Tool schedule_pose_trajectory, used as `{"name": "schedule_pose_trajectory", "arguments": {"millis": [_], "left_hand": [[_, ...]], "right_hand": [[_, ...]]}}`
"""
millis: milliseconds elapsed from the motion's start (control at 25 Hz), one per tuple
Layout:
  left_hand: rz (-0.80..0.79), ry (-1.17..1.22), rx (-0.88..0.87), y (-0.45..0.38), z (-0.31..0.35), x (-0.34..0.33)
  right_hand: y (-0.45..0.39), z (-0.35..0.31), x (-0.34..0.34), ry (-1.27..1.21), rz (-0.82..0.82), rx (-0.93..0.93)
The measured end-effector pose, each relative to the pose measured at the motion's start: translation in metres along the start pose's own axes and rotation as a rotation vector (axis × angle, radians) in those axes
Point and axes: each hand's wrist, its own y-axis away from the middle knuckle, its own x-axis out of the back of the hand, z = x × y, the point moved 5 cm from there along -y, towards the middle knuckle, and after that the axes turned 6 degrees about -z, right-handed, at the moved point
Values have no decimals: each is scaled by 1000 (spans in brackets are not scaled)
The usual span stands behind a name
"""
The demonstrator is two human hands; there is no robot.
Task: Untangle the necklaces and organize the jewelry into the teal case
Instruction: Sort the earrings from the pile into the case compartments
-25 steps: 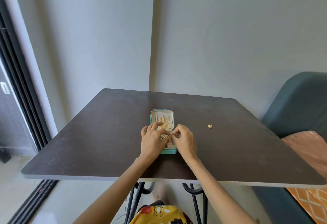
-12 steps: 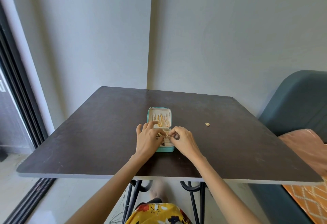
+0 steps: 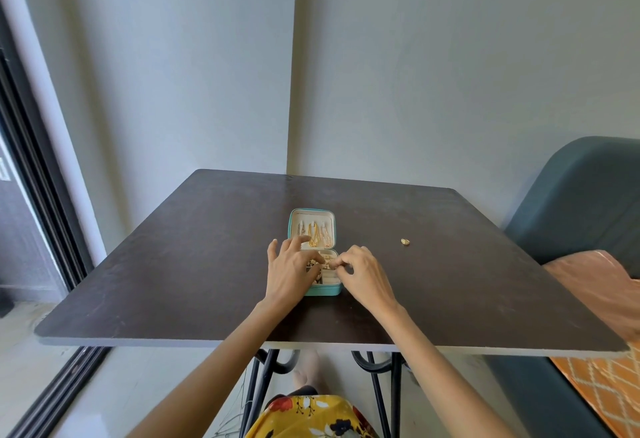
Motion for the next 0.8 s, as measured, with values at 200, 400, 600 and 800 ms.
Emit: {"name": "schedule_pose_trajectory", "arguments": {"millis": [200, 400, 600, 800], "left_hand": [[-16, 11, -2, 0, 0, -1], [-44, 42, -33, -2, 1, -3], [-51, -30, -51, -5, 1, -4], [-56, -76, -67, -6, 1, -5]], "right_hand": [[-4, 8, -1, -100, -22, -79], [0, 17, -4, -171, -30, -110], [-6, 14, -9, -109, -53, -100], [-8, 13, -9, -98, -69, -106]]}}
